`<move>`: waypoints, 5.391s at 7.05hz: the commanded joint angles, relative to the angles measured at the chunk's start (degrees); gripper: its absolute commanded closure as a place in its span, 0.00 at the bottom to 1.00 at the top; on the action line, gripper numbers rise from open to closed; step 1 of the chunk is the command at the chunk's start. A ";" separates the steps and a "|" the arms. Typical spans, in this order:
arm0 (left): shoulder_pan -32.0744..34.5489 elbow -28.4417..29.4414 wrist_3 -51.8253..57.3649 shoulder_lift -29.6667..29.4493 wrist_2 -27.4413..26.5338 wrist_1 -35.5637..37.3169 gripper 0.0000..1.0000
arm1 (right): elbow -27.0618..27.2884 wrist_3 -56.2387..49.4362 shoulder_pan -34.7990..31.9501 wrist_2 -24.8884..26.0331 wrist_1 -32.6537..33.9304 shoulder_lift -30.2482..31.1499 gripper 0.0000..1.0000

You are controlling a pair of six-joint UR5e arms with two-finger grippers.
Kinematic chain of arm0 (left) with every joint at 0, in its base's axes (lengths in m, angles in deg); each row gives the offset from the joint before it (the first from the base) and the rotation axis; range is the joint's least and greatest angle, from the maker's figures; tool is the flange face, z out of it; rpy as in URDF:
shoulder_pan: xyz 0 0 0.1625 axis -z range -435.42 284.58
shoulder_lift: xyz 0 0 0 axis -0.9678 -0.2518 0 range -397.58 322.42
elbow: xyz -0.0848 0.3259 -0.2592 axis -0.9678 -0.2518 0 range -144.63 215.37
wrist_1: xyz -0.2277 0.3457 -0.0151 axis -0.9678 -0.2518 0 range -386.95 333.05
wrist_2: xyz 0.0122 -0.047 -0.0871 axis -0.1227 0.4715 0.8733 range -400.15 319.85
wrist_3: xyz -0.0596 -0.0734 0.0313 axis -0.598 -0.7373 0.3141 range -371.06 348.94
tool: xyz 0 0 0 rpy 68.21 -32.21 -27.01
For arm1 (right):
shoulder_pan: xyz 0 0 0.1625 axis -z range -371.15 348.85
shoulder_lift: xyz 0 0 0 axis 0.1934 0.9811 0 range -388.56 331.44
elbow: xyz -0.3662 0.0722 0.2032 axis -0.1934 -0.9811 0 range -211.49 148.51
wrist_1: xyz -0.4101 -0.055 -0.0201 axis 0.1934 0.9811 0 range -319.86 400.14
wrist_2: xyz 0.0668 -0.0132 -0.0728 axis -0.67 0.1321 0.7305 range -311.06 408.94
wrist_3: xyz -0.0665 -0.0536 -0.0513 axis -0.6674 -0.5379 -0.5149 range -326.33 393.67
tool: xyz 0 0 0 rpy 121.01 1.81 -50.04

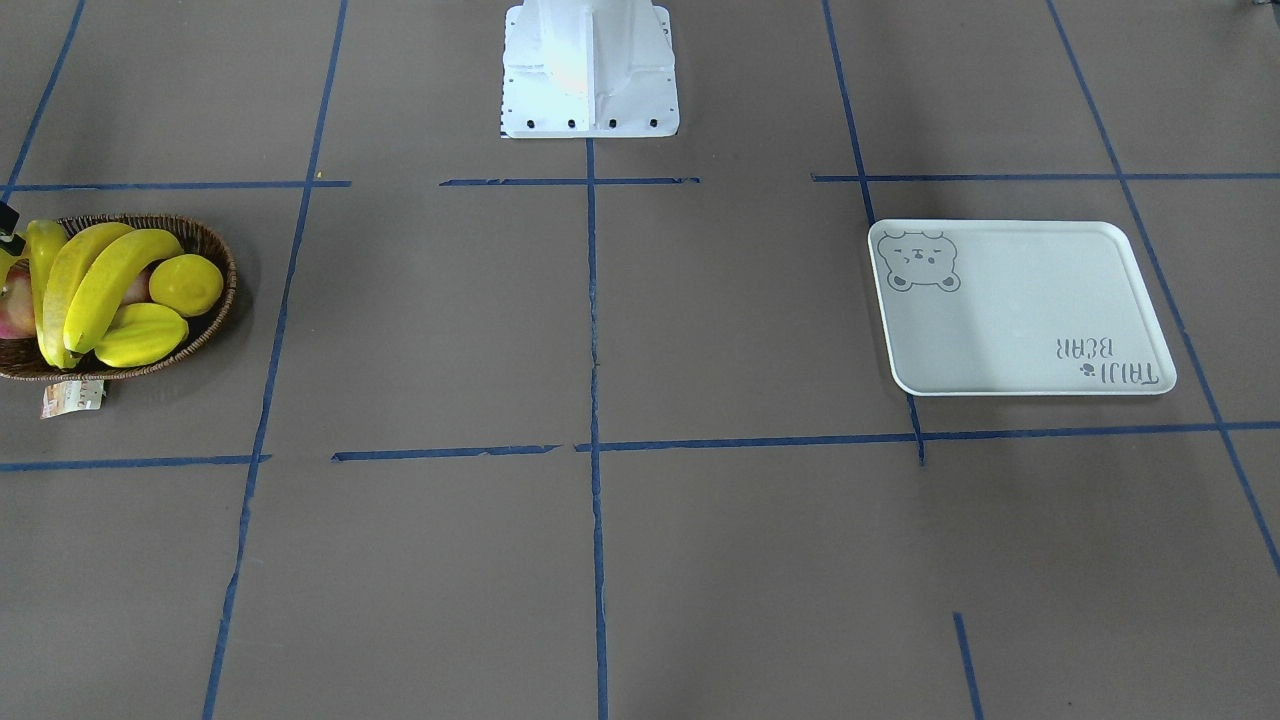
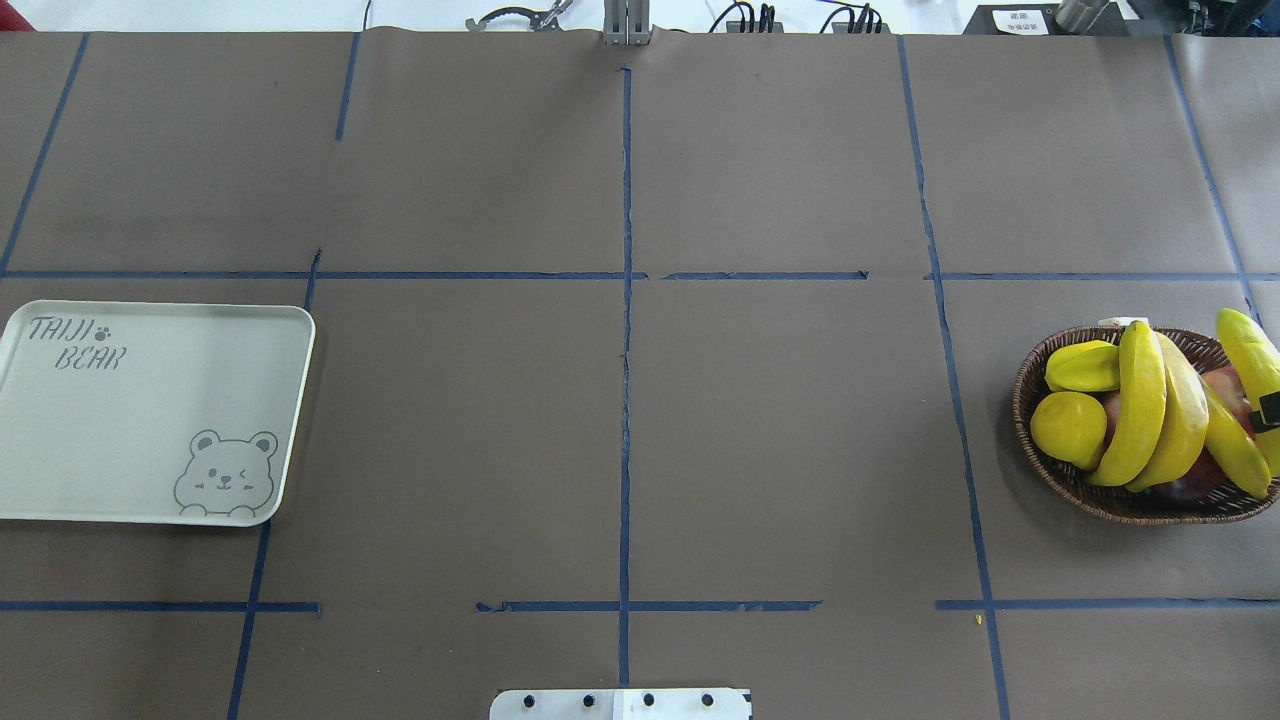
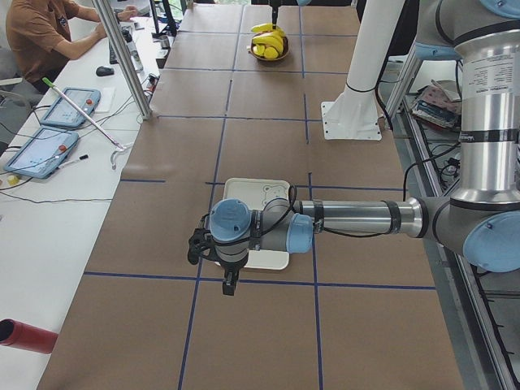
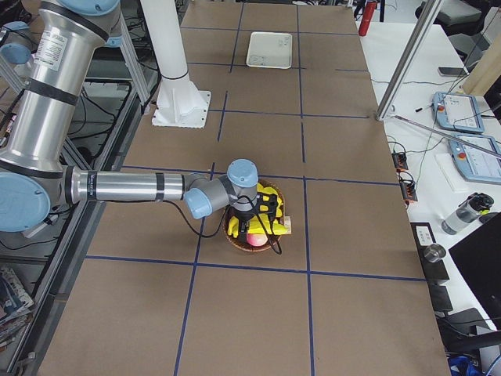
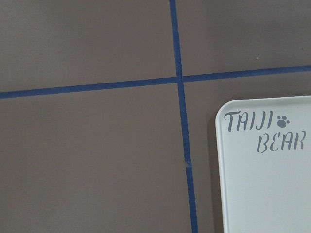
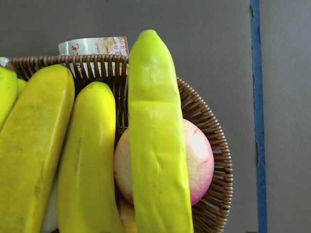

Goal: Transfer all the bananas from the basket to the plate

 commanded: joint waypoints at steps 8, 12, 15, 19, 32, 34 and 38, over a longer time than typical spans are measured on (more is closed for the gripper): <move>0.00 -0.46 -0.09 -0.17 0.00 0.00 0.00 | -0.96 -0.39 -1.89 0.02 -0.20 -0.09 0.99; 0.00 -0.82 -0.70 0.00 0.00 0.00 0.00 | 9.46 -3.70 -6.13 -0.77 7.47 5.00 1.00; -0.09 -0.47 -0.70 -0.18 0.00 0.00 0.00 | 23.64 -31.58 -21.81 0.19 51.18 -8.00 0.99; -0.09 -0.64 -0.53 -0.18 0.00 -0.09 0.00 | 19.10 -21.23 -8.41 -12.02 54.11 -34.19 0.99; -35.91 -1.08 -85.64 -31.00 -1.45 -38.56 0.01 | 10.73 45.14 37.72 24.63 22.03 -54.84 0.97; -42.07 -1.26 -101.70 -33.04 -10.15 -53.19 0.01 | 10.64 45.14 38.07 24.63 21.95 -55.37 0.97; -52.38 -1.78 -110.98 -37.79 -23.47 -58.01 0.01 | 10.73 45.14 38.34 24.45 21.77 -55.81 0.97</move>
